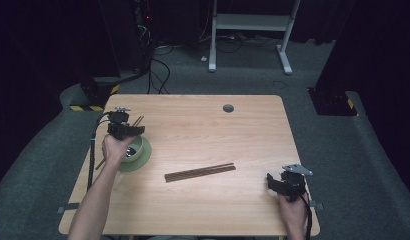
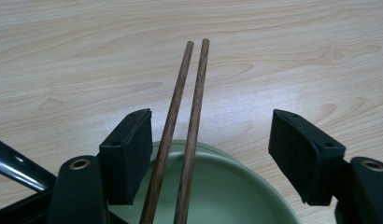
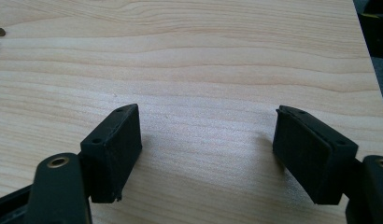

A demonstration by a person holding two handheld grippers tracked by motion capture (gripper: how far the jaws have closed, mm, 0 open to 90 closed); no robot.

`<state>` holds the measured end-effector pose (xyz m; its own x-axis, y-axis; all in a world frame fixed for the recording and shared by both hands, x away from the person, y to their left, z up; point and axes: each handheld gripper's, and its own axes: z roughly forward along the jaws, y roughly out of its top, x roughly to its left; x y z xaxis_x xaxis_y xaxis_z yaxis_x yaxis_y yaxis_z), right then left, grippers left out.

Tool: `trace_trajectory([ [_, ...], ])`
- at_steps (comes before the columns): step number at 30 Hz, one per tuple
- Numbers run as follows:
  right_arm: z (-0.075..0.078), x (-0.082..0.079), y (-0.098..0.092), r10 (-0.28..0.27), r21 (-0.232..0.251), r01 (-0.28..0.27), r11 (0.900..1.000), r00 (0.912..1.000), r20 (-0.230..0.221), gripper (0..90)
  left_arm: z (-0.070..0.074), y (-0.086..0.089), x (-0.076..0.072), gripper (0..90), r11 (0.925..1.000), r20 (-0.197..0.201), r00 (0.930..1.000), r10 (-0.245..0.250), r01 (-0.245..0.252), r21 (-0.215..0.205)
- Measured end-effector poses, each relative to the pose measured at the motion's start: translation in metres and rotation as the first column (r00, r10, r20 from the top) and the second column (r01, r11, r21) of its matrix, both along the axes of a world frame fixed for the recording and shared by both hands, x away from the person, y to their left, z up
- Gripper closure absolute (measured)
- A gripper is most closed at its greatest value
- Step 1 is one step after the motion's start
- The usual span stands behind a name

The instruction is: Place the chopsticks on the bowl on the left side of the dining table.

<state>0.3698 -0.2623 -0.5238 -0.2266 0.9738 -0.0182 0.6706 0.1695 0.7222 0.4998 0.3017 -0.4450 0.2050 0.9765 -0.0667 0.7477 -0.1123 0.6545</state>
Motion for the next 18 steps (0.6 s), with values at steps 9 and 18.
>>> trace_trajectory([
  [9,0.0,0.0,0.0,0.0,0.0,0.0,1.0,1.0,0.0,23.5,-0.0005,-0.0027,-0.0005,31.8,0.9998,-0.002,0.9998,-0.02,0.02,0.002],
  [18,0.0,-0.0001,0.0001,-0.001,0.0,0.001,1.0,1.0,0.0,23.5,0.001,-0.0093,-0.0031,32.1,0.9982,0.002,0.9982,-0.059,0.059,0.0],
])
